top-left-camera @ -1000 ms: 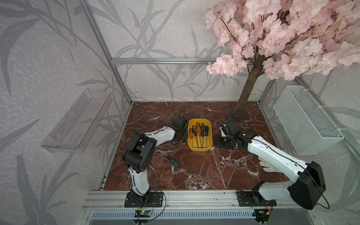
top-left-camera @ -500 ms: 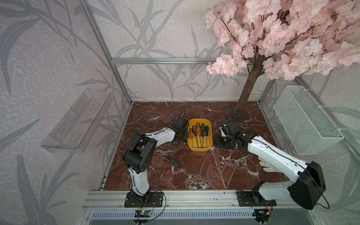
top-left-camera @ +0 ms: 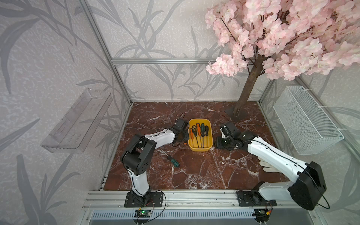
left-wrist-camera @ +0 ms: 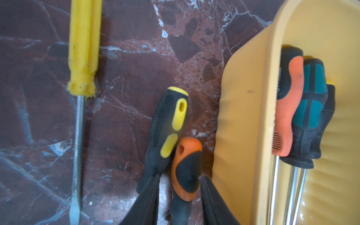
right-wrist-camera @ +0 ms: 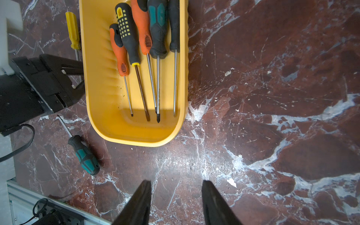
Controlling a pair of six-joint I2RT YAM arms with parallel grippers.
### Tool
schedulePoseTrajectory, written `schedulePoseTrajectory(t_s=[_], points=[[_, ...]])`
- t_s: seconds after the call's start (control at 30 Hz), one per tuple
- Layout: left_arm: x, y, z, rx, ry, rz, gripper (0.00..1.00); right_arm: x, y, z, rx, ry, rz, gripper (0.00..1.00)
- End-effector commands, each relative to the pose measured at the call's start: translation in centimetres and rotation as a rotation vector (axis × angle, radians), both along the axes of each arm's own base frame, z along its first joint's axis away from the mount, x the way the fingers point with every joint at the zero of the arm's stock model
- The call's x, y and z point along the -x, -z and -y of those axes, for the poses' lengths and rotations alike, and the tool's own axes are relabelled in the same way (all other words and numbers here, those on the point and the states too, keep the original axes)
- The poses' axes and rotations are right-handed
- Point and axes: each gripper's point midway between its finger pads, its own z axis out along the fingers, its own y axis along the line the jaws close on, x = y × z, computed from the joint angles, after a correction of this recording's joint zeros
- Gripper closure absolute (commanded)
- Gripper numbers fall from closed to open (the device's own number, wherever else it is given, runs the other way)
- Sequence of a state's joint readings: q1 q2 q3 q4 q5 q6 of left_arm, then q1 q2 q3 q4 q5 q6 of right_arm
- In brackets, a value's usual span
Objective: Put the screwdriver on the desktop into the storage box
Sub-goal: Pick up the screwdriver from the center of the board.
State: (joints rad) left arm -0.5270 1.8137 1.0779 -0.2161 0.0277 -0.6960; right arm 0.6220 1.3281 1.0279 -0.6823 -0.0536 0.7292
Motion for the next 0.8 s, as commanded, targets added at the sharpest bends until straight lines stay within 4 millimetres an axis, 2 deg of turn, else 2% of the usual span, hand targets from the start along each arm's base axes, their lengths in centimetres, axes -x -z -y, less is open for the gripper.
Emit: schedulePoseTrajectory(t_s=[0.0,0.37,0.77], points=[[2.9,2.0,-1.0,-0.057,0.002,-0.103,0.66,0.2,-0.6,0.0,-0.015,0.003,0.021,0.54],[4.1,2.7,-1.1,-0.078,0.013,-0.118,0.68,0.4,-0.6,0.2,-0.014,0.007,0.023,0.54],[5.2,3.7,-1.9,-0.205,0.037,-0.128,0.72,0.4,-0.6,0.2,-0.015,0.009,0.024,0.54]])
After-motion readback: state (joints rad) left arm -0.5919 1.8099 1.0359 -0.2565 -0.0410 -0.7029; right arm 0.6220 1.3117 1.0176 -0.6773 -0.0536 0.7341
